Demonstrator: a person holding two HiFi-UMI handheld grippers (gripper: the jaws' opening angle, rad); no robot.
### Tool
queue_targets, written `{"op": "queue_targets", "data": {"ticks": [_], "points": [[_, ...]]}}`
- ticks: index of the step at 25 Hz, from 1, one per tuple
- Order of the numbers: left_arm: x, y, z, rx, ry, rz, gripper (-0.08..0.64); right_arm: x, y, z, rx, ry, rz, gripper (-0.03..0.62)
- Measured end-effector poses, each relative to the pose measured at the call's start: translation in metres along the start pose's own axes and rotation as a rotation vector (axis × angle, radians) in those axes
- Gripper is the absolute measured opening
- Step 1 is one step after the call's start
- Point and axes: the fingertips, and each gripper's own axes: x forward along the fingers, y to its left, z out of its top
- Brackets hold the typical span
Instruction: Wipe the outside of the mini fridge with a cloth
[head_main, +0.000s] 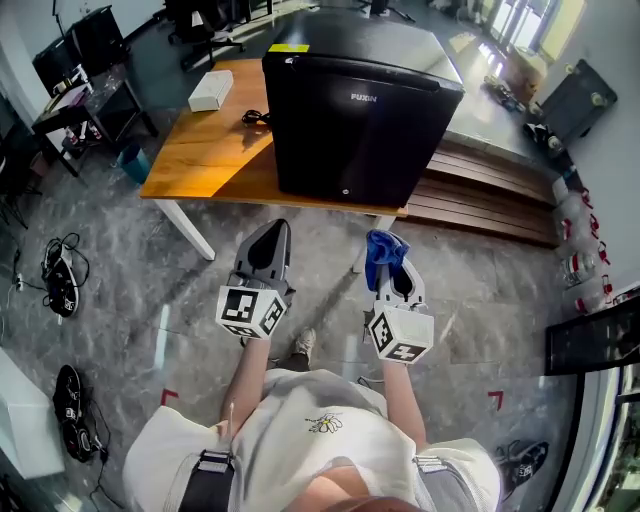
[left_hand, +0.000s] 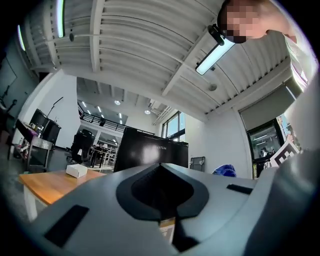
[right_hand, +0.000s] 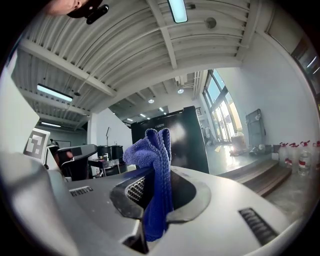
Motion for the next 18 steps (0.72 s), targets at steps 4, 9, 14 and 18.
{"op": "queue_targets", "data": {"ticks": [4,9,14,18], "points": [[0.046,0.029,0.016,-0.003,-0.023,-0.026,0.005,0.054,0.011,0.033,-0.017,-0.039,0.008,0.062],[0.067,0.069,0.01,0.003,-0.047,-0.046,0.005,0.101,0.041,0.032,-0.023,-0.071,0.022,0.062],[0.08,0.096,0.002,-0.001,-0.031,-0.043,0.005,0.138,0.071,0.038,-0.026,-0.087,0.071,0.061],[0.09,0.109,-0.002,0.001,-0.013,-0.03,0.005,0.159,0.084,0.041,-0.013,-0.091,0.111,0.062]]}}
